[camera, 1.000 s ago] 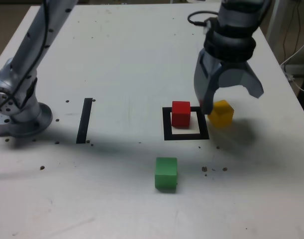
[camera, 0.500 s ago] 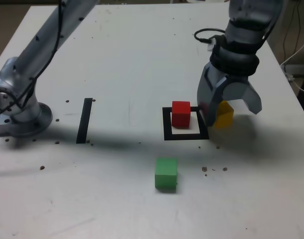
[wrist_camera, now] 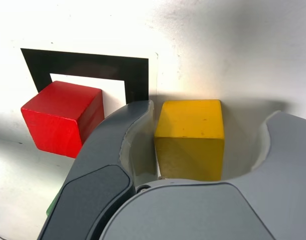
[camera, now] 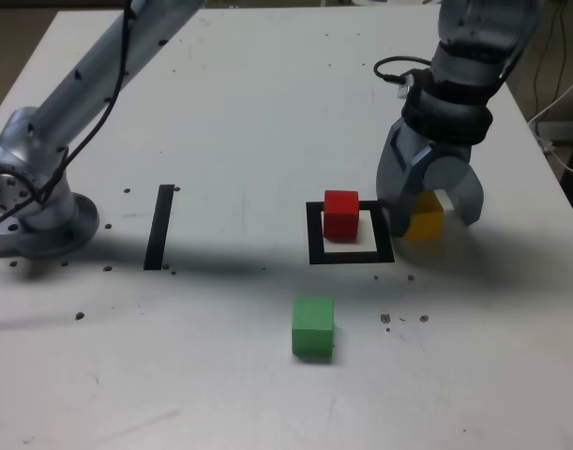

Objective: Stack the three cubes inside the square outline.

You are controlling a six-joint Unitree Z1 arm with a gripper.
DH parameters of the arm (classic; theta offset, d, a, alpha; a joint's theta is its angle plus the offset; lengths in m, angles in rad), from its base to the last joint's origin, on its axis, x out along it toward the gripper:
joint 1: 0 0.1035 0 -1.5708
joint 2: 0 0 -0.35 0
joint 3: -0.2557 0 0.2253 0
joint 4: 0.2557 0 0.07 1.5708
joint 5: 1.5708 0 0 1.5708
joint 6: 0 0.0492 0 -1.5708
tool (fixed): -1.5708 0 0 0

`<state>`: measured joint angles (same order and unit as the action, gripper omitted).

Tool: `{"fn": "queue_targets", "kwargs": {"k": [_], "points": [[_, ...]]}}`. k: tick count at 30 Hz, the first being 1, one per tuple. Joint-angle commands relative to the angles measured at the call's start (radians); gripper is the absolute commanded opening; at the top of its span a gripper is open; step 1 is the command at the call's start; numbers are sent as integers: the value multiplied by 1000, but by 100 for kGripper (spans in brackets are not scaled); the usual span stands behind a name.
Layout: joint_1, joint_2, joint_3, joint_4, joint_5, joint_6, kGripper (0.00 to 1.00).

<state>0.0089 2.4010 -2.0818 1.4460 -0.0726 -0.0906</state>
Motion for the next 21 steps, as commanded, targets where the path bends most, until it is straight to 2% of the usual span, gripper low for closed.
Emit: {"fn": "queue_targets", "kwargs": {"k": [1, 14, 21], "points": [[2, 6, 2, 2, -2, 2, 29], [1, 0, 10, 7, -5, 8, 28], [-12, -47, -13, 38, 18, 29, 29]]}}
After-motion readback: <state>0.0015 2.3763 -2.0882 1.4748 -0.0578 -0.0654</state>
